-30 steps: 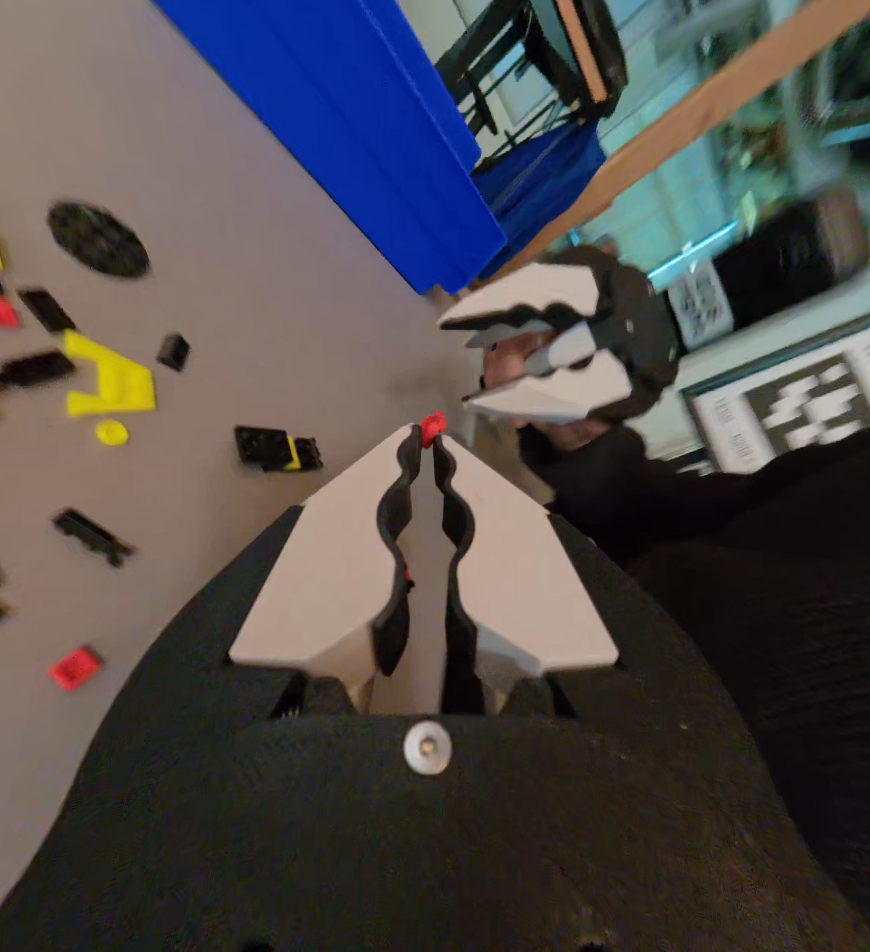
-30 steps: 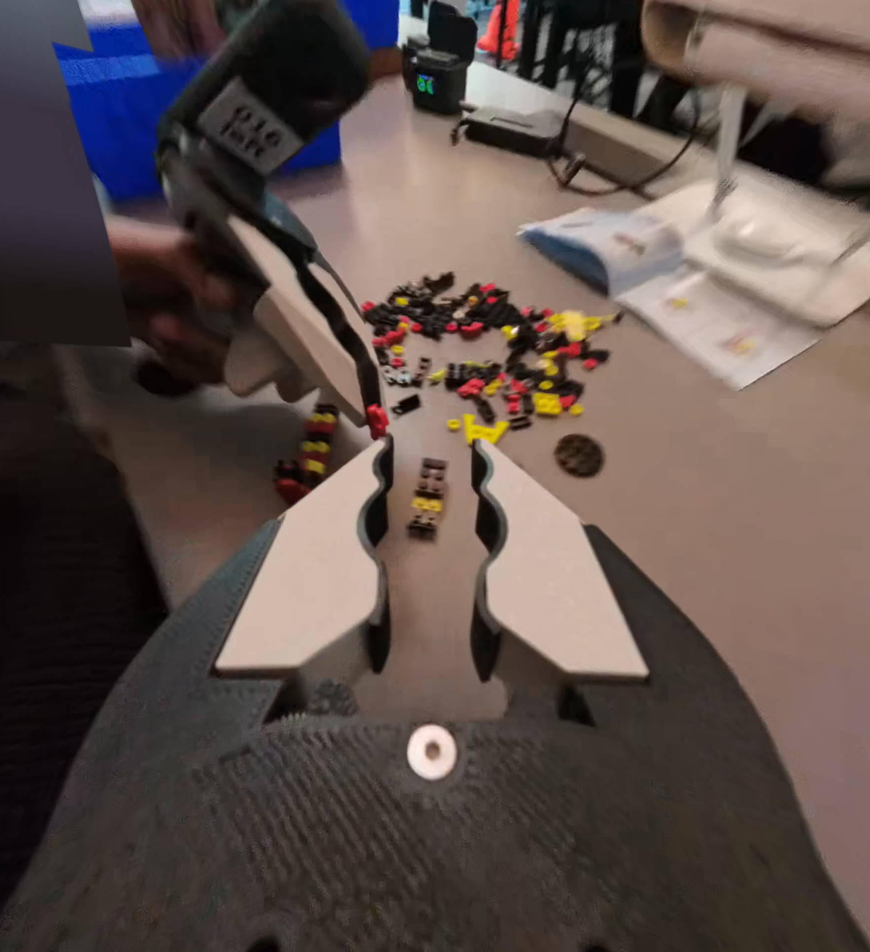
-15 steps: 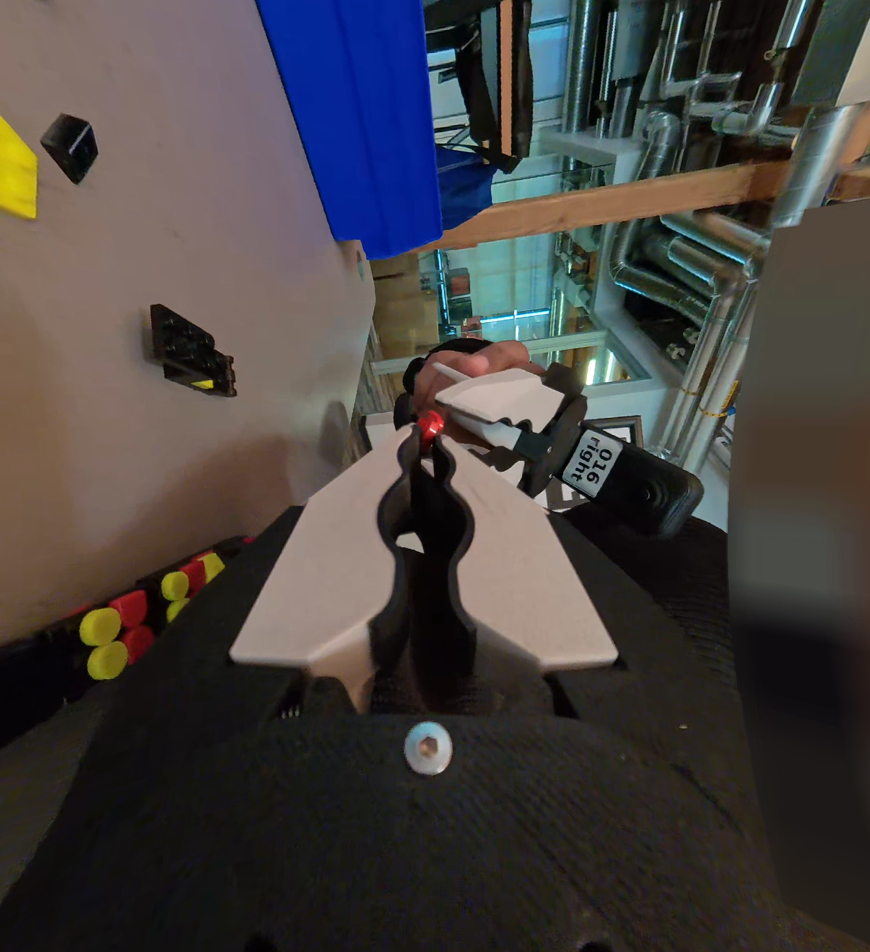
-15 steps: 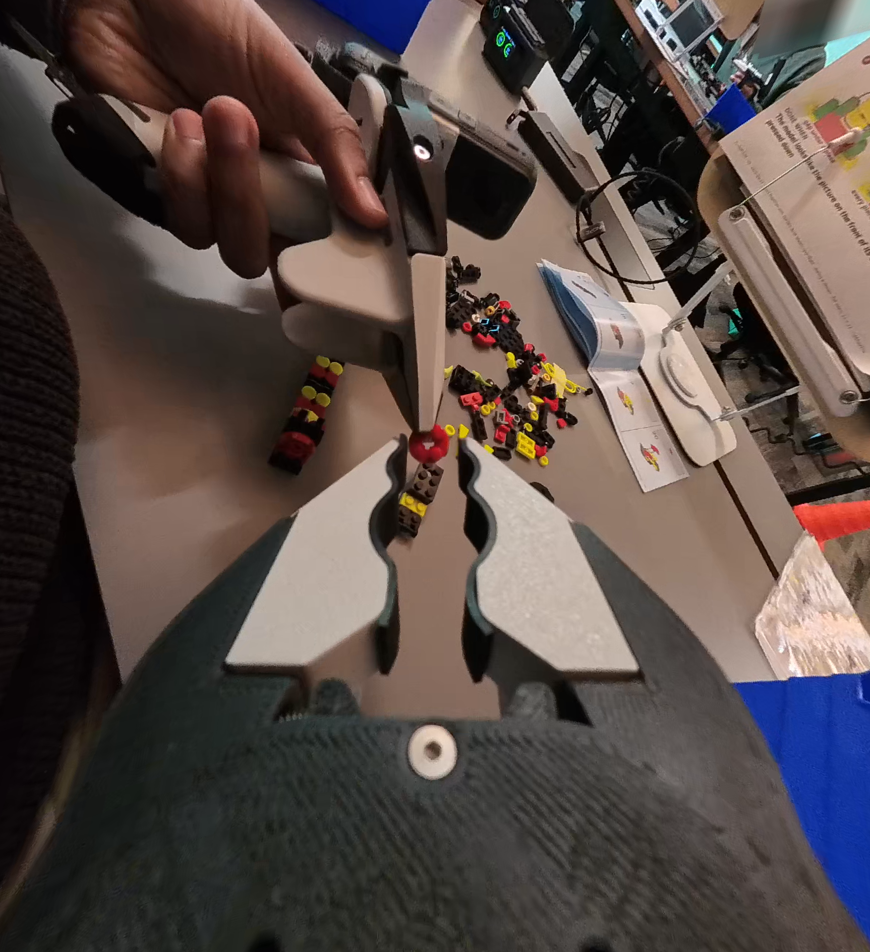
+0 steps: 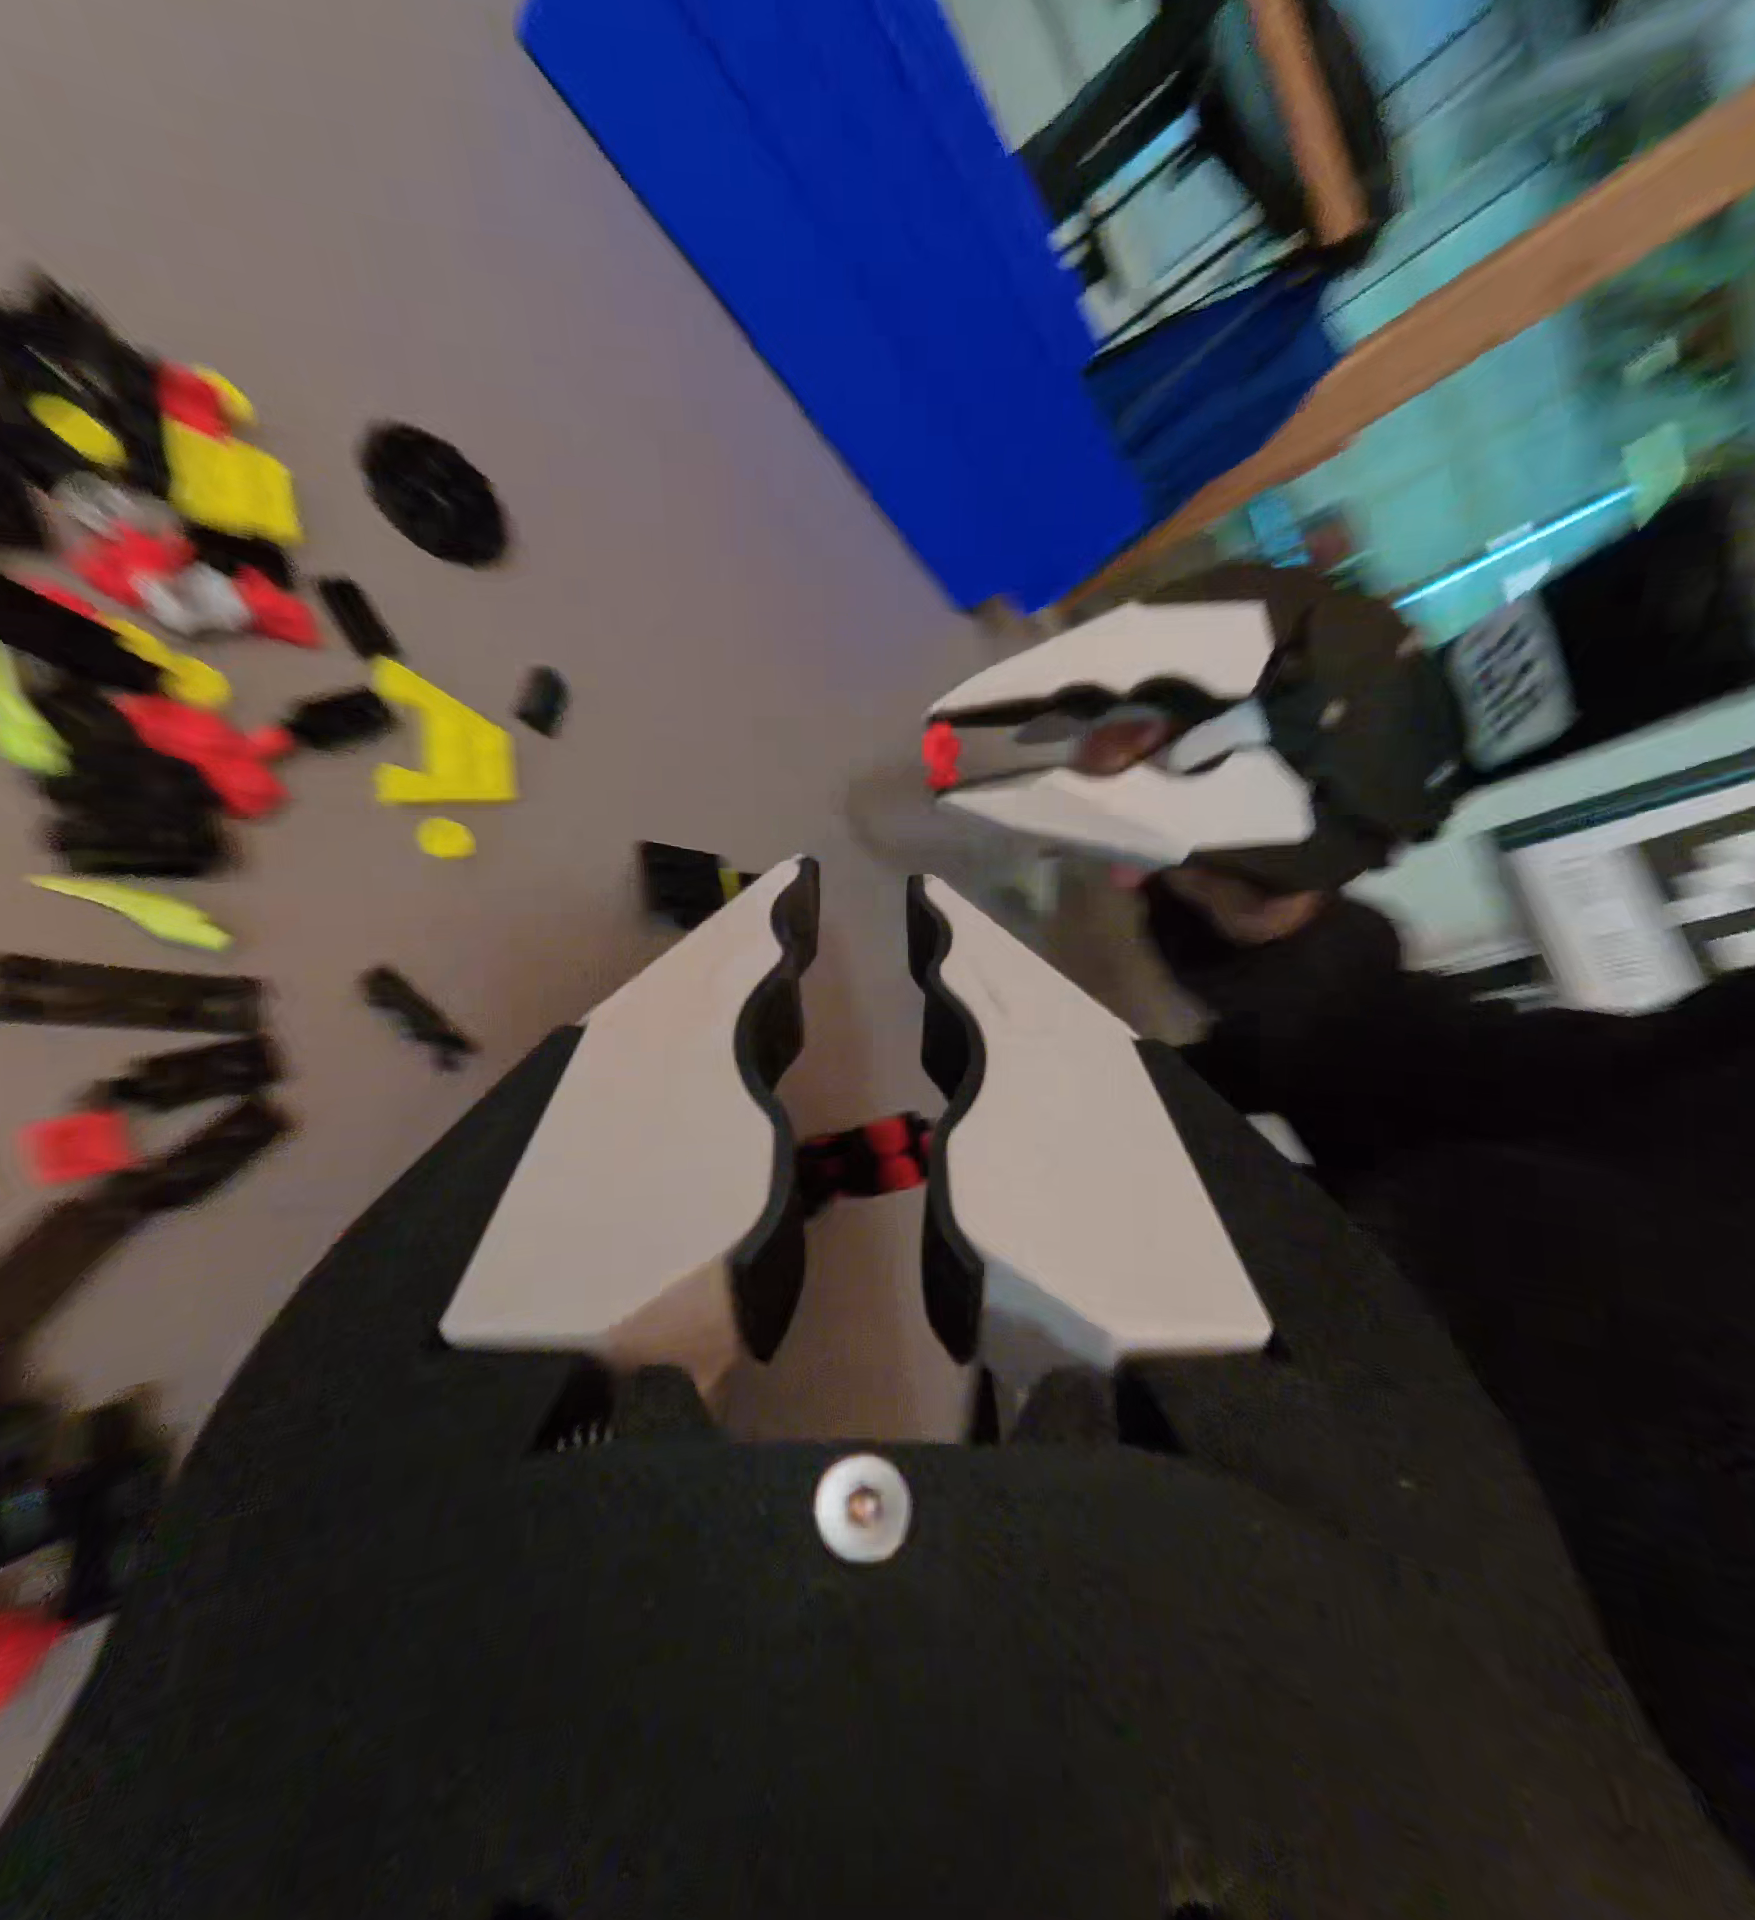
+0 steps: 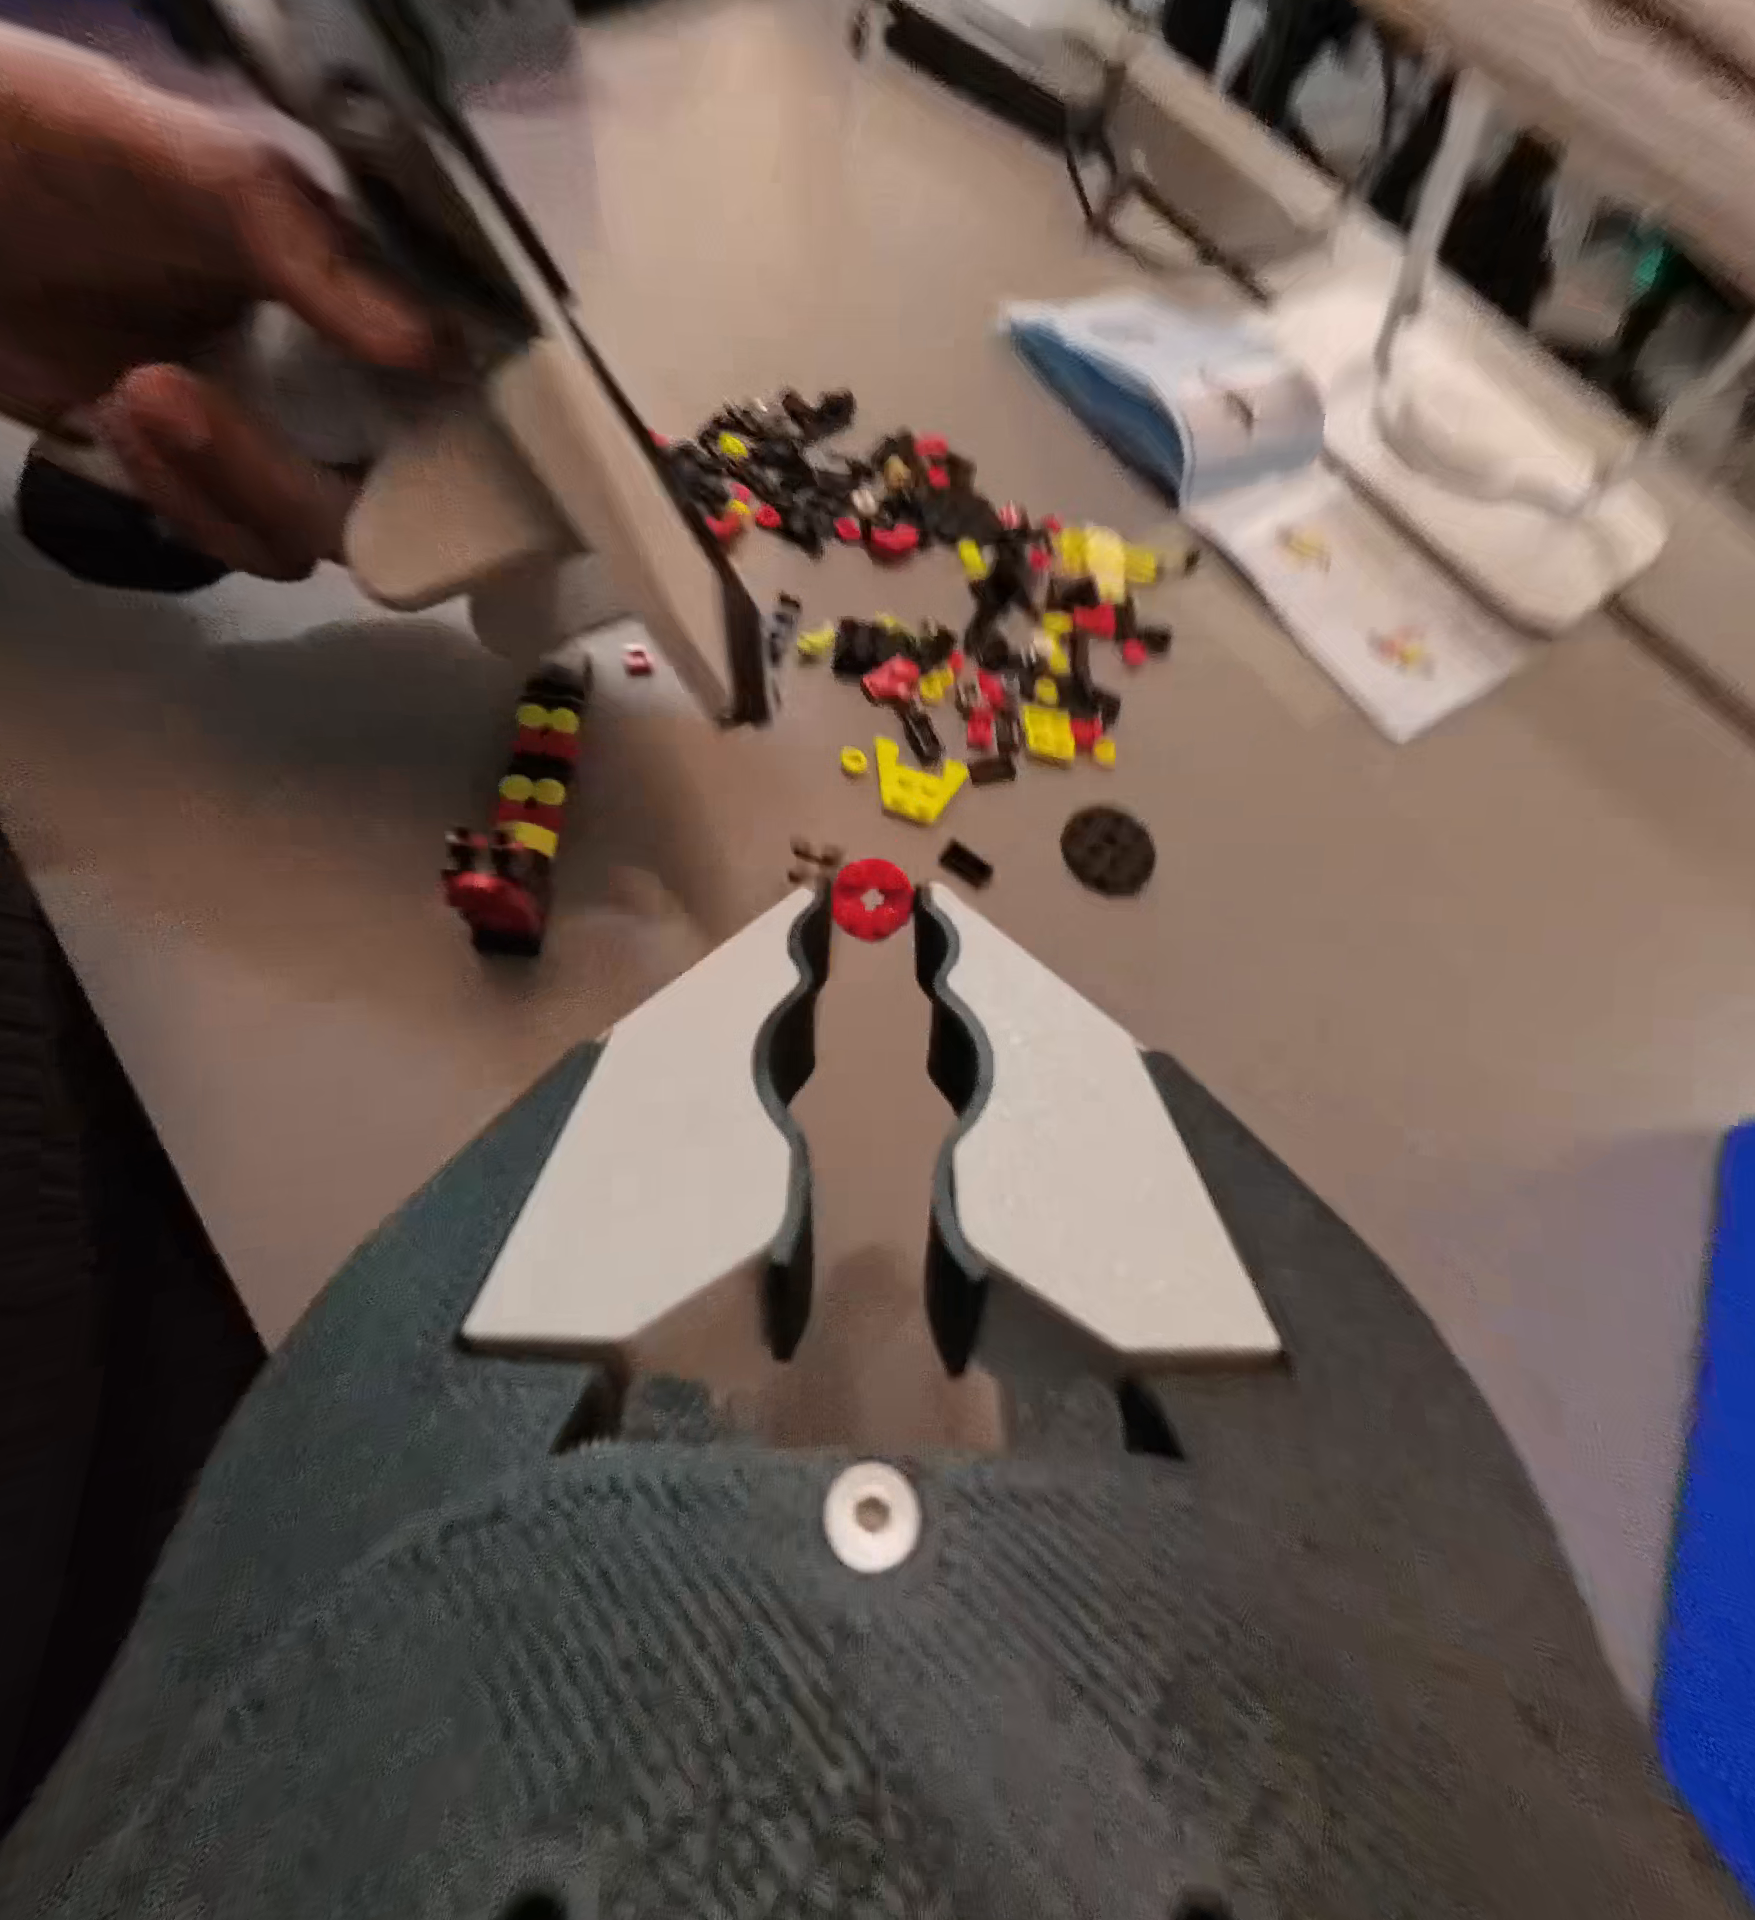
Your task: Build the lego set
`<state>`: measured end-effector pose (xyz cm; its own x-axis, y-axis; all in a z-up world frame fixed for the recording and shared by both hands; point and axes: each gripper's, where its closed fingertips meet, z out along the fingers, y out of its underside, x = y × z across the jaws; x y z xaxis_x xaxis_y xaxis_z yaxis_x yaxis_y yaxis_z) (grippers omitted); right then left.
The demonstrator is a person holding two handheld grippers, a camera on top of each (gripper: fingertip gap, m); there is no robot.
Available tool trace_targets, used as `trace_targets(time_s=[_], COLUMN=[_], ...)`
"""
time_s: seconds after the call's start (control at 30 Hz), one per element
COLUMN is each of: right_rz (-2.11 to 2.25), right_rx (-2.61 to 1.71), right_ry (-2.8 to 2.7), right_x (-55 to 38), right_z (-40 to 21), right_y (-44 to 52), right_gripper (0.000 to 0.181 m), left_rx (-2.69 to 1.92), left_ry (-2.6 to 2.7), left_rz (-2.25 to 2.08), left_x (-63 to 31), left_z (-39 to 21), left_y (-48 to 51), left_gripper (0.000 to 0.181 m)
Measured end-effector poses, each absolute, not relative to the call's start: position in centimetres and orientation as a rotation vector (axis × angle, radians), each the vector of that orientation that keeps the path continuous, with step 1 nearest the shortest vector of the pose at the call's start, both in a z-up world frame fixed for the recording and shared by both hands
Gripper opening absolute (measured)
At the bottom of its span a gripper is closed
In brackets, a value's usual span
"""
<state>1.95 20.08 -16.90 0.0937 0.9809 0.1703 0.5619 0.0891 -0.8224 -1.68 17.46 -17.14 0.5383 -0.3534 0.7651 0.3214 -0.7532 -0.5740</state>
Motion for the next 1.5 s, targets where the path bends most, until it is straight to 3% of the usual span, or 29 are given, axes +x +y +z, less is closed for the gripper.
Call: trace_targets(time_s=[0.17,0.37,1.5], right_rz=[0.803,0.712,0.637], right_rx=[-2.017,-2.147,-2.091], right_ry=[-1.409,-1.410,-1.454], right_x=[3.8,4.8,4.8], right_z=[-20.8,-23.1,-23.1], right_y=[22.4,22.8,23.0], right_gripper=[0.015,0.015,0.021], left_rx=[-2.212,-2.319,-2.332], left_ry=[0.243,0.365,0.373], left_rz=[-0.586,-0.252,-0.232], left_x=[-5.2,-6.9,-7.2], left_z=[-19.6,-22.4,-23.0], left_y=[18.7,18.8,18.8], left_gripper=[0.016,0.017,0.016])
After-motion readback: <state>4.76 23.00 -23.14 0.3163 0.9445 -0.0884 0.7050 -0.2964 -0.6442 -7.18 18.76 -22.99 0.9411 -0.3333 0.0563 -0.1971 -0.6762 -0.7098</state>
